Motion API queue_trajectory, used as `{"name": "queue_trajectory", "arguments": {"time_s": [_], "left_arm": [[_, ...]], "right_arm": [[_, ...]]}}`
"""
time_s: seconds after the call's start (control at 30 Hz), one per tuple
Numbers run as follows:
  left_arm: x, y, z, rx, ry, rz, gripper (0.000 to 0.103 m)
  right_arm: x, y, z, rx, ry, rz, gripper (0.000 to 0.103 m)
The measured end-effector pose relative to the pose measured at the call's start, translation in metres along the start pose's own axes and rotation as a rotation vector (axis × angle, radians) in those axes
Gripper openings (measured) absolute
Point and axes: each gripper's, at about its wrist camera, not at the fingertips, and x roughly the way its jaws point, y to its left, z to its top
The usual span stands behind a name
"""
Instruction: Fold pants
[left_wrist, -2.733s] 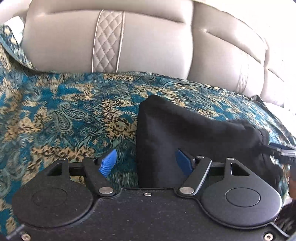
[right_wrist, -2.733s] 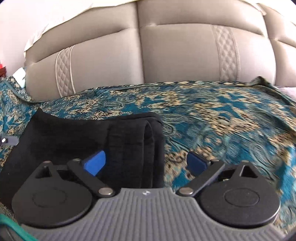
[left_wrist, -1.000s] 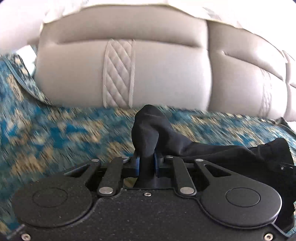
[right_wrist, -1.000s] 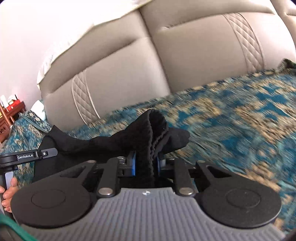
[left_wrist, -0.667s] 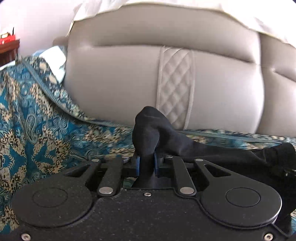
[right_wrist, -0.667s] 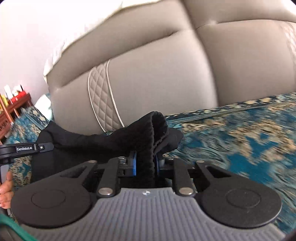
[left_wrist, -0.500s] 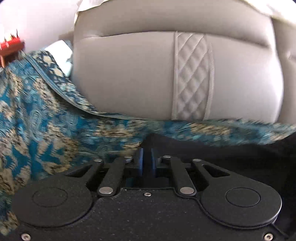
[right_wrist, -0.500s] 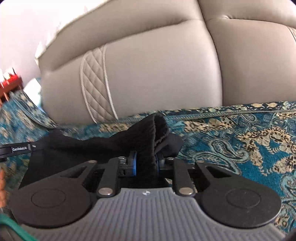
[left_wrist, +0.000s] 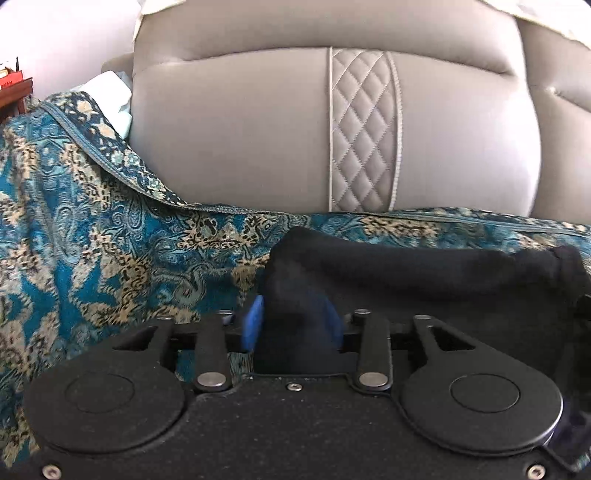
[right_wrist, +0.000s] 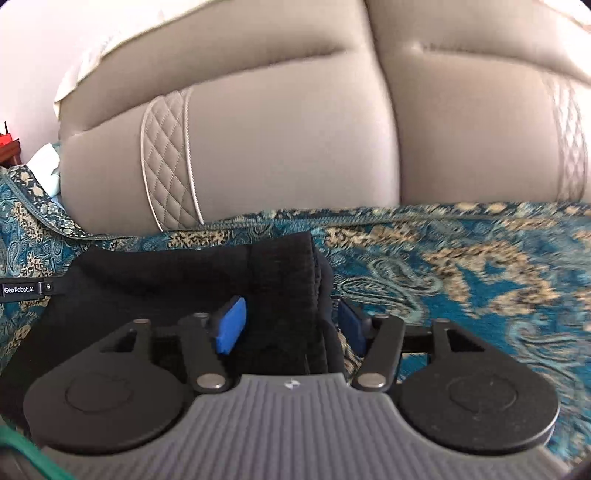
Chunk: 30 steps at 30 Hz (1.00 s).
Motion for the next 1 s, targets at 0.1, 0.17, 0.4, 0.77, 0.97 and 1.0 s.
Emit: {"name": "queue_trajectory", "arguments": {"time_s": [0.1,0.17,0.4,0.77,0.97,1.0], "left_arm": [[-0.028,0.0,-0.012,0.03,-0.023,-0.024,0.047],[-0.047,0.002,-0.023,0.033,-0.034,-0.048,0.053],[-0.094,0.005,-0.062,0.071,-0.052,-0.077,0.061],[-0.075,0.024,-0.091,-0.021,0.029,-0.02,0.069],[-0.072,0.032,-0.097,-0.062,0.038,-0.045,0.069],[-0.072,0.033,-0.098,-0.061,0.038,-0.05,0.069]], "right_arm": [[-0.03,0.009,-0.011,-0.031,-0.049,-0.008,0.08],[-0.049,0.015,-0.021,-0.048,-0.071,-0.019,0.081],[-0.082,0.03,-0.05,-0.059,-0.091,-0.043,0.087],[-0.047,0.017,-0.03,0.098,-0.023,-0.092,0.075],[-0.023,0.017,-0.025,0.115,0.074,-0.116,0.04],[-0.028,0.02,-0.026,0.086,0.064,-0.126,0.038]]}}
